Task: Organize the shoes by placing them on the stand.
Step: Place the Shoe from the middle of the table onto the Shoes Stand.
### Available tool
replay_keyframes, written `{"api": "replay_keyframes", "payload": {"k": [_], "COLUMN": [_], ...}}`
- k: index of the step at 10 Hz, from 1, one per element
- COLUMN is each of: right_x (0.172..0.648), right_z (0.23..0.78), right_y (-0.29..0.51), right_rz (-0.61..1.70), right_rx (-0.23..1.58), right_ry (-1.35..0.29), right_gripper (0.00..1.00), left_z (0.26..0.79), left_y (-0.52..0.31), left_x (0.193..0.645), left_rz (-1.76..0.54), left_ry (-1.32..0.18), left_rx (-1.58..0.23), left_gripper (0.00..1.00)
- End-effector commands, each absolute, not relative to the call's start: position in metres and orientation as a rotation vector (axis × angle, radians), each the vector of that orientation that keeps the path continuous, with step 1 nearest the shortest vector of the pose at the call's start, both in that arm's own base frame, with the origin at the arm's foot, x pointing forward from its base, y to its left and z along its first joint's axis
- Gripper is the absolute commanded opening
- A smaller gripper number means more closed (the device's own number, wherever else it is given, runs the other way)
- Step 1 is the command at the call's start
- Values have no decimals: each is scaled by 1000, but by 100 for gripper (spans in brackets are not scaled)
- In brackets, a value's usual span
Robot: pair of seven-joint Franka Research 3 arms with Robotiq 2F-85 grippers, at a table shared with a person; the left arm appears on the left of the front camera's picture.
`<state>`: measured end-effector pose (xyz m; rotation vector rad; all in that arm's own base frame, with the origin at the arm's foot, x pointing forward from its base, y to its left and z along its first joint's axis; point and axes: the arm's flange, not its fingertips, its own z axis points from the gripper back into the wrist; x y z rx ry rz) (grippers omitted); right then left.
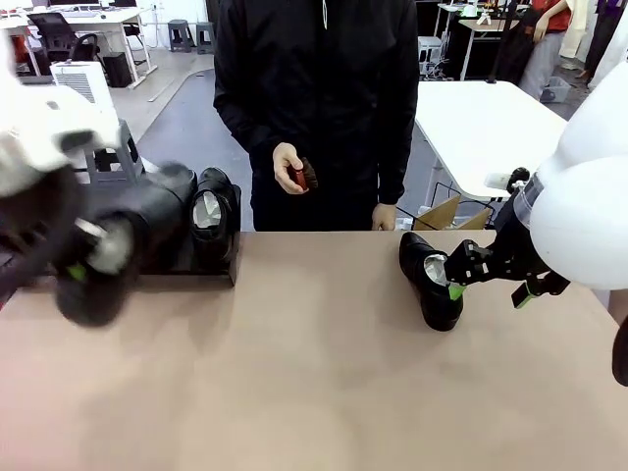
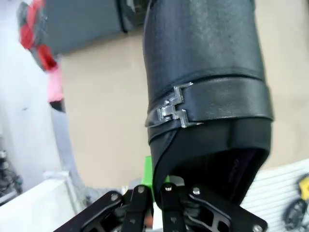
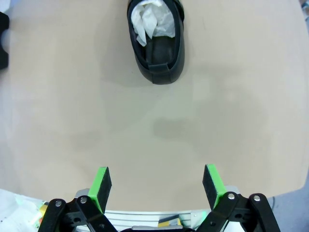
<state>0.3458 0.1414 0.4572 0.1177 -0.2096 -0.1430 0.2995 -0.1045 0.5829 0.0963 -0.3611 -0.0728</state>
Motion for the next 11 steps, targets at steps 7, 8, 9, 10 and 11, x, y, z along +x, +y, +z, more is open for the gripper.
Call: {"api": "replay_keyframes", "payload": {"k": [7, 8, 9, 10, 11], "right_x": [347, 347, 347, 347, 347], "right_z": [458, 458, 458, 458, 458], "right_y": [141, 141, 141, 141, 141], "right_rz": [-126, -126, -126, -126, -126], "right_rx": [117, 117, 117, 117, 117], "right_ry": [-221, -221, -221, -221, -221], "right_gripper": [100, 100, 100, 100, 100], "left_z": [563, 565, 547, 547, 550], "left_y": [56, 16, 52, 52, 38], "left_x": [472, 453, 473, 473, 472], "left_rz": [50, 116, 28, 28, 51], "left_ry": [-344, -293, -306, -306, -294], "left_rx": [109, 10, 121, 121, 84], "left_gripper": [0, 0, 0, 0, 0]}}
